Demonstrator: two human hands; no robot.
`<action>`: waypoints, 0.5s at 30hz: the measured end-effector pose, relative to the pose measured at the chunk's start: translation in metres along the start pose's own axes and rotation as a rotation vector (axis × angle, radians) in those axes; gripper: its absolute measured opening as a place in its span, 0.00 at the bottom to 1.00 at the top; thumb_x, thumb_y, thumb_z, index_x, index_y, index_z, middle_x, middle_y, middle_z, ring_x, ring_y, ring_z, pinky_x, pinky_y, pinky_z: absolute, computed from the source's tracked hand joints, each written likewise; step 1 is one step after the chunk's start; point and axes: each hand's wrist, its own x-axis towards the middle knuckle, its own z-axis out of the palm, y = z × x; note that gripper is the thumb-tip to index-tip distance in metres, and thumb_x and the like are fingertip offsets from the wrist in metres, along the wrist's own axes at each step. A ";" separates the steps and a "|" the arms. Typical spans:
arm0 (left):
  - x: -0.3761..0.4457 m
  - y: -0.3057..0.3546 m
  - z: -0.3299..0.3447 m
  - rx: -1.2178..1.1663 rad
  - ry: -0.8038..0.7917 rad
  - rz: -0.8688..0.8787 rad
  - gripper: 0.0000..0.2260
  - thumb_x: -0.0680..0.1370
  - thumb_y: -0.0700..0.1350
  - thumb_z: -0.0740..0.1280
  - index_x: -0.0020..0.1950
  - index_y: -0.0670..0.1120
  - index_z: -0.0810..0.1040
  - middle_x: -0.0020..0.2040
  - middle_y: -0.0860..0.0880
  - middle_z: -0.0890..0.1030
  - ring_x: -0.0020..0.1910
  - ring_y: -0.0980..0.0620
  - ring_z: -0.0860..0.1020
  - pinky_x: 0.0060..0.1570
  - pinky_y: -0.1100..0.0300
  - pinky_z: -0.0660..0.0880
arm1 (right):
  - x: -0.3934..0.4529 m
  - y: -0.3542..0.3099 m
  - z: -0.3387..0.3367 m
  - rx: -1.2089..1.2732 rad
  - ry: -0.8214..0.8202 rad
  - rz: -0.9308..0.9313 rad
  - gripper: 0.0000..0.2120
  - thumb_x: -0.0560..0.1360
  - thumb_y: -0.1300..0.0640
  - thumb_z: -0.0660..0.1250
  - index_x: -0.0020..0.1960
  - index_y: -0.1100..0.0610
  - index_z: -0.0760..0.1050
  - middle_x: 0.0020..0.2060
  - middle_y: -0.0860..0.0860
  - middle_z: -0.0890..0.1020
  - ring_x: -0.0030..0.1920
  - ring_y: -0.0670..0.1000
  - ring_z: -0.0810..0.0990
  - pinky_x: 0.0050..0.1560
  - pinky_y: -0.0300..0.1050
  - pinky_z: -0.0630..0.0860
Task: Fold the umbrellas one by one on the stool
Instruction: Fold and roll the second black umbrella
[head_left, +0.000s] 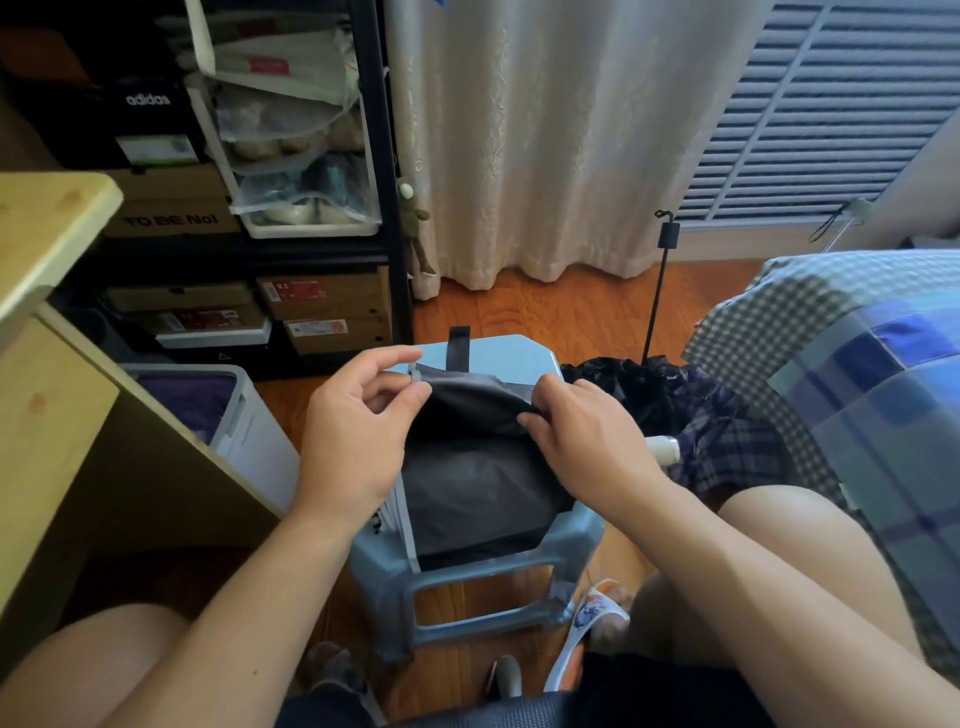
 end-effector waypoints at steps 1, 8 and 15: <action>0.001 -0.001 0.001 -0.011 0.009 -0.010 0.13 0.79 0.39 0.72 0.58 0.56 0.81 0.42 0.61 0.85 0.47 0.63 0.83 0.50 0.70 0.78 | 0.000 -0.001 0.000 -0.002 0.005 -0.015 0.12 0.82 0.49 0.66 0.45 0.53 0.66 0.33 0.46 0.69 0.42 0.56 0.73 0.40 0.50 0.61; 0.016 -0.014 0.000 -0.115 0.019 -0.116 0.12 0.79 0.38 0.72 0.54 0.56 0.83 0.41 0.52 0.84 0.46 0.55 0.84 0.56 0.53 0.81 | -0.004 0.002 0.003 -0.012 0.024 -0.100 0.11 0.75 0.52 0.74 0.47 0.53 0.73 0.37 0.47 0.79 0.42 0.53 0.73 0.43 0.52 0.74; 0.022 -0.018 0.001 -0.035 -0.034 -0.089 0.11 0.80 0.38 0.71 0.54 0.55 0.82 0.38 0.51 0.82 0.42 0.54 0.82 0.48 0.63 0.79 | -0.002 0.004 0.003 -0.110 0.339 -0.126 0.10 0.72 0.65 0.70 0.39 0.57 0.69 0.31 0.52 0.72 0.34 0.56 0.70 0.32 0.52 0.70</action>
